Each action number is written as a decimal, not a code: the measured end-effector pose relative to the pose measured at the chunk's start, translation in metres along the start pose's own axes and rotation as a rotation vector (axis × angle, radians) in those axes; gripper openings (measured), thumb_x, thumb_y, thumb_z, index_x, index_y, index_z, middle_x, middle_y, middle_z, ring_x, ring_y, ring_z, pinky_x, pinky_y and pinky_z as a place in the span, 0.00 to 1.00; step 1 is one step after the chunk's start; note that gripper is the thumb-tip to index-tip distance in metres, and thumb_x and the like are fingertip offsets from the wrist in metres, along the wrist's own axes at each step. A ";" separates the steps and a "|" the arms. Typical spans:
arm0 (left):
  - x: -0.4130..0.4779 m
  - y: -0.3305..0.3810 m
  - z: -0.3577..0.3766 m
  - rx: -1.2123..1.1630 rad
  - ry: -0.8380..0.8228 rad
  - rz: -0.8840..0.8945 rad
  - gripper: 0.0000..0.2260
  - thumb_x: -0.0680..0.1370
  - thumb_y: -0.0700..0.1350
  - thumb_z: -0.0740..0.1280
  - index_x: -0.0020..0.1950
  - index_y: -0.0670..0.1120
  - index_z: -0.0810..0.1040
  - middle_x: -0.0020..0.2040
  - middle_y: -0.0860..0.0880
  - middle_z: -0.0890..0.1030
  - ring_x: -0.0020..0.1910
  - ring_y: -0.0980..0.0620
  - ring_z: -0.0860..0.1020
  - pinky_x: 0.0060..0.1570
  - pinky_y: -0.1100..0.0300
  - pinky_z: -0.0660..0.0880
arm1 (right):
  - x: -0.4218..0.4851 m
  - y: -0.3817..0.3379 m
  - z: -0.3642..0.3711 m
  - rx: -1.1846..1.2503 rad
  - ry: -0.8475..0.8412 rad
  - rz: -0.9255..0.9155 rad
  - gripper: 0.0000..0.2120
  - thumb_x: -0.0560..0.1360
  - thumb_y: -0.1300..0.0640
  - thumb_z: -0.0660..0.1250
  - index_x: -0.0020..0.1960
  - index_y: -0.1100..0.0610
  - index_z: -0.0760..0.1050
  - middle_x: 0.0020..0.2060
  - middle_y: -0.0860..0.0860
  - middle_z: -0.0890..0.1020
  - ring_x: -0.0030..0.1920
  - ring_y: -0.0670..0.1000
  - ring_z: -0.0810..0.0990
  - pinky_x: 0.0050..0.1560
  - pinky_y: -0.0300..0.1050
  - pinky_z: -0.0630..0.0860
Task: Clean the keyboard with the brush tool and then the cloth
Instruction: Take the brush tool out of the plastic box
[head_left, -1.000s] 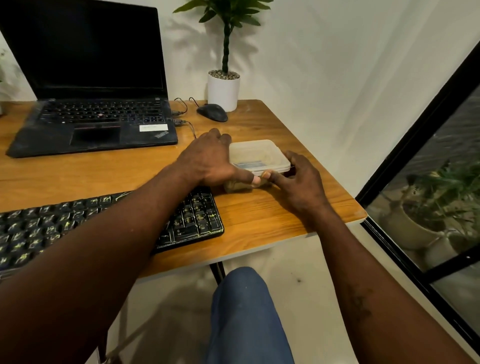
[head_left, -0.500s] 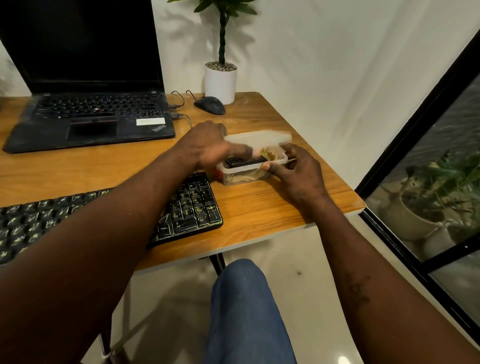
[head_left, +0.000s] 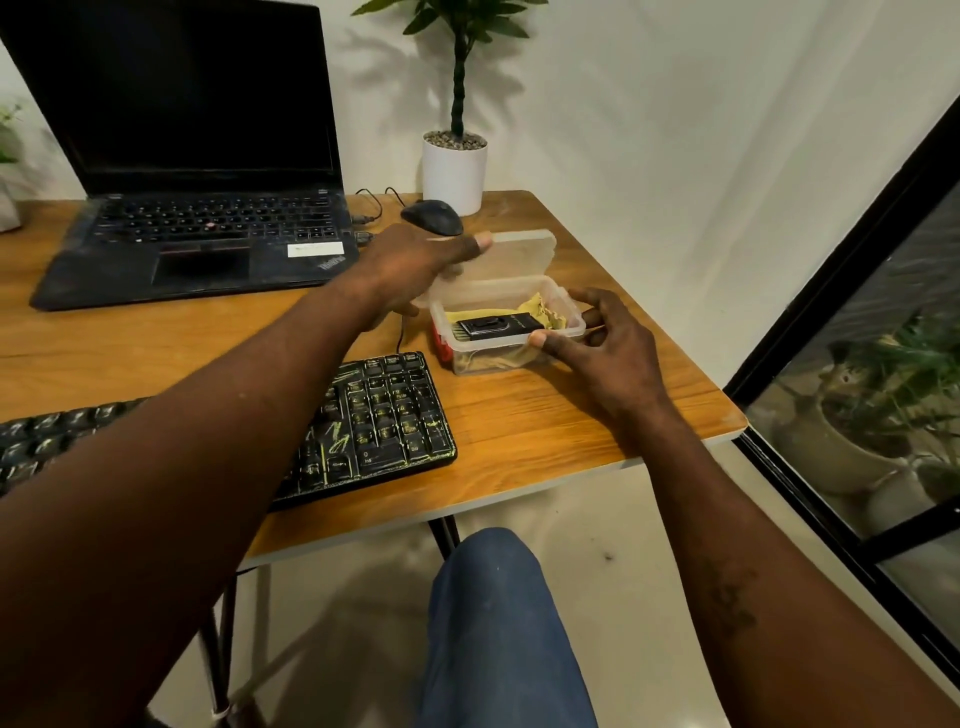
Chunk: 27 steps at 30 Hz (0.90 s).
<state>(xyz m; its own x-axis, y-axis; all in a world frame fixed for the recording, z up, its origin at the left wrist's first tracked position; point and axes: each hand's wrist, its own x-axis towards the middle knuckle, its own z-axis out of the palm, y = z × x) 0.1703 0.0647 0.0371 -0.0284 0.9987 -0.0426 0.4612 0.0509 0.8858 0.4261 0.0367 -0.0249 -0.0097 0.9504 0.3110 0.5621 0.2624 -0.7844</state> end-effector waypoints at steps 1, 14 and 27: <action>0.003 -0.002 0.000 -0.060 0.041 -0.017 0.33 0.73 0.70 0.71 0.66 0.46 0.80 0.56 0.48 0.84 0.55 0.46 0.82 0.49 0.47 0.82 | 0.000 0.000 0.000 -0.003 0.001 -0.001 0.40 0.65 0.30 0.75 0.72 0.43 0.72 0.58 0.46 0.82 0.52 0.42 0.82 0.51 0.48 0.85; 0.031 -0.035 0.009 0.279 0.312 -0.081 0.35 0.74 0.62 0.74 0.74 0.45 0.69 0.69 0.43 0.76 0.65 0.41 0.77 0.62 0.44 0.78 | 0.001 0.000 0.002 -0.008 0.030 0.001 0.36 0.67 0.33 0.77 0.71 0.45 0.73 0.57 0.45 0.82 0.54 0.45 0.82 0.52 0.52 0.85; -0.005 0.014 0.027 0.965 -0.136 0.168 0.21 0.76 0.71 0.64 0.59 0.59 0.83 0.55 0.52 0.77 0.70 0.43 0.63 0.66 0.37 0.65 | 0.000 0.000 0.004 -0.035 0.051 -0.028 0.36 0.67 0.33 0.77 0.71 0.46 0.73 0.60 0.48 0.82 0.56 0.46 0.82 0.50 0.47 0.85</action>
<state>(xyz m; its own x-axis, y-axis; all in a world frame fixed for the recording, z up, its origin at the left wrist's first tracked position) 0.2007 0.0611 0.0368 0.1780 0.9823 -0.0575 0.9768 -0.1693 0.1311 0.4230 0.0368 -0.0269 0.0154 0.9327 0.3602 0.5908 0.2821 -0.7559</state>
